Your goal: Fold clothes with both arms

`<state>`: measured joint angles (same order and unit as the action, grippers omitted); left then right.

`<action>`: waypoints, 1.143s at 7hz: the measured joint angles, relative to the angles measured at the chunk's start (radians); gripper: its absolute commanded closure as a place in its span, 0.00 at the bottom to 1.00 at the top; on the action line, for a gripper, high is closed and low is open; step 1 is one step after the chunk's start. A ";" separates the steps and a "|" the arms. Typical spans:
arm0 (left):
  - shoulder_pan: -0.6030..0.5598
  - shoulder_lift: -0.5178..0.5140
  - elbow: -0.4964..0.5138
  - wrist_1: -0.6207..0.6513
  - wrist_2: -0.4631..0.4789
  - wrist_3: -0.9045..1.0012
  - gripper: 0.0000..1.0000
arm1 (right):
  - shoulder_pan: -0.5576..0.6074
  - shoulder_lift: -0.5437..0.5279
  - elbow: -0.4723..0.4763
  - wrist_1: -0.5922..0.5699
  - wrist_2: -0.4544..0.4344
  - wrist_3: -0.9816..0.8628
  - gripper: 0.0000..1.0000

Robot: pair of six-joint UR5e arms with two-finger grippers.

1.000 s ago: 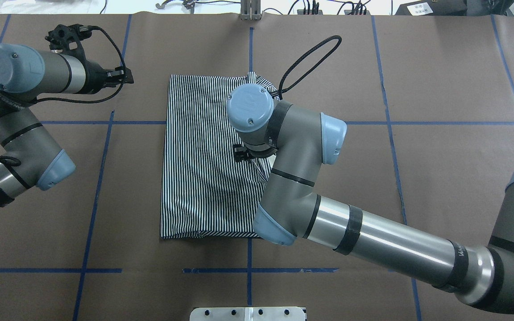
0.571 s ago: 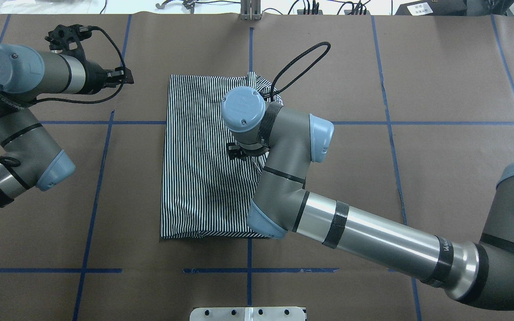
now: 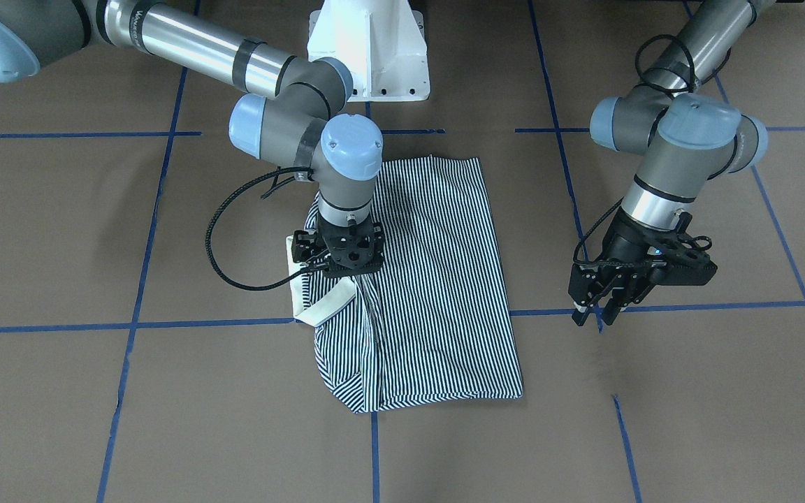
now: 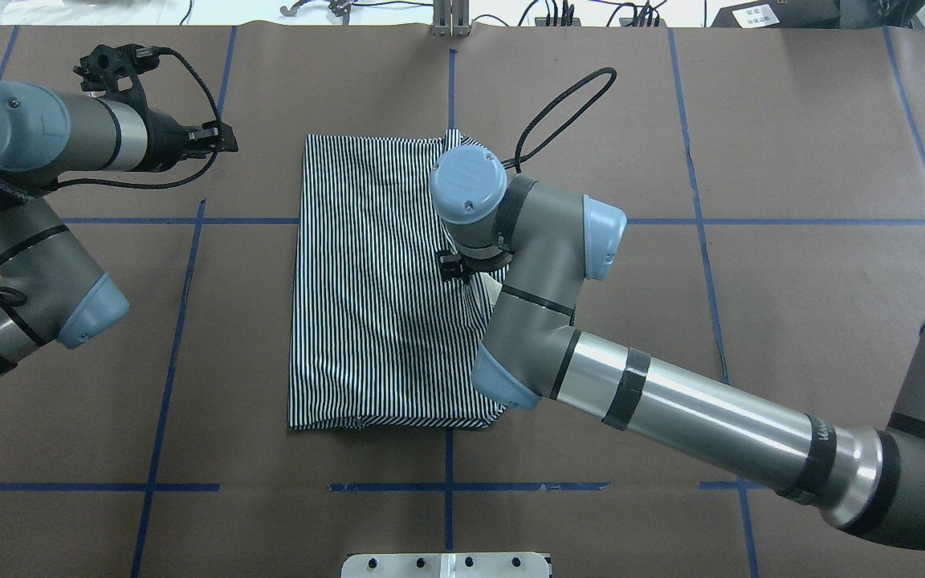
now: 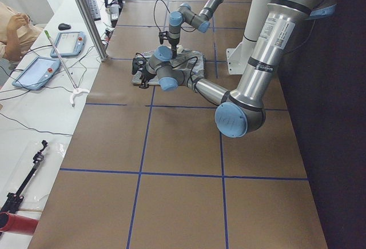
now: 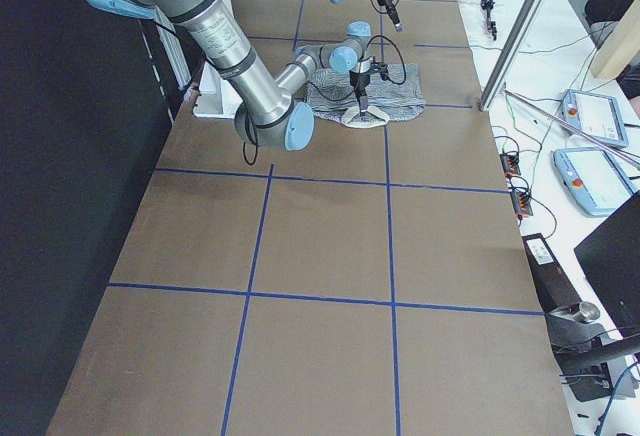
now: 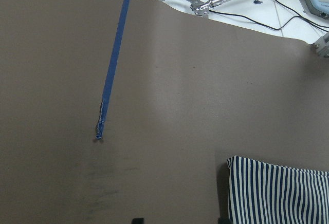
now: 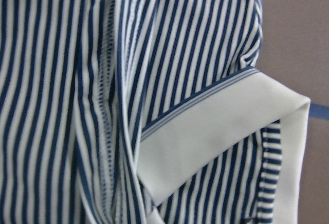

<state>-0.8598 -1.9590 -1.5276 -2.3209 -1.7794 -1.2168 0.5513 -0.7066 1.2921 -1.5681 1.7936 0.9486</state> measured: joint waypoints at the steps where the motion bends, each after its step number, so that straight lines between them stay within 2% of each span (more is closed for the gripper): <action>1: 0.001 0.001 -0.003 0.000 0.000 -0.001 0.42 | 0.033 -0.044 0.022 0.001 0.025 -0.049 0.00; 3: 0.001 0.002 -0.008 0.000 0.000 -0.003 0.42 | 0.102 -0.097 0.075 -0.002 0.057 -0.132 0.00; 5: 0.001 0.003 -0.009 0.000 0.001 -0.003 0.42 | 0.136 -0.105 0.095 -0.003 0.077 -0.148 0.00; 7: 0.001 0.002 -0.018 0.000 -0.003 -0.005 0.42 | 0.133 -0.102 0.118 0.003 0.075 -0.088 0.00; 8: 0.001 0.002 -0.026 0.001 -0.014 -0.007 0.42 | 0.110 -0.121 0.176 0.006 0.066 0.010 0.00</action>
<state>-0.8590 -1.9572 -1.5537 -2.3195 -1.7932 -1.2237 0.6617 -0.8276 1.4680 -1.5620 1.8598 0.9589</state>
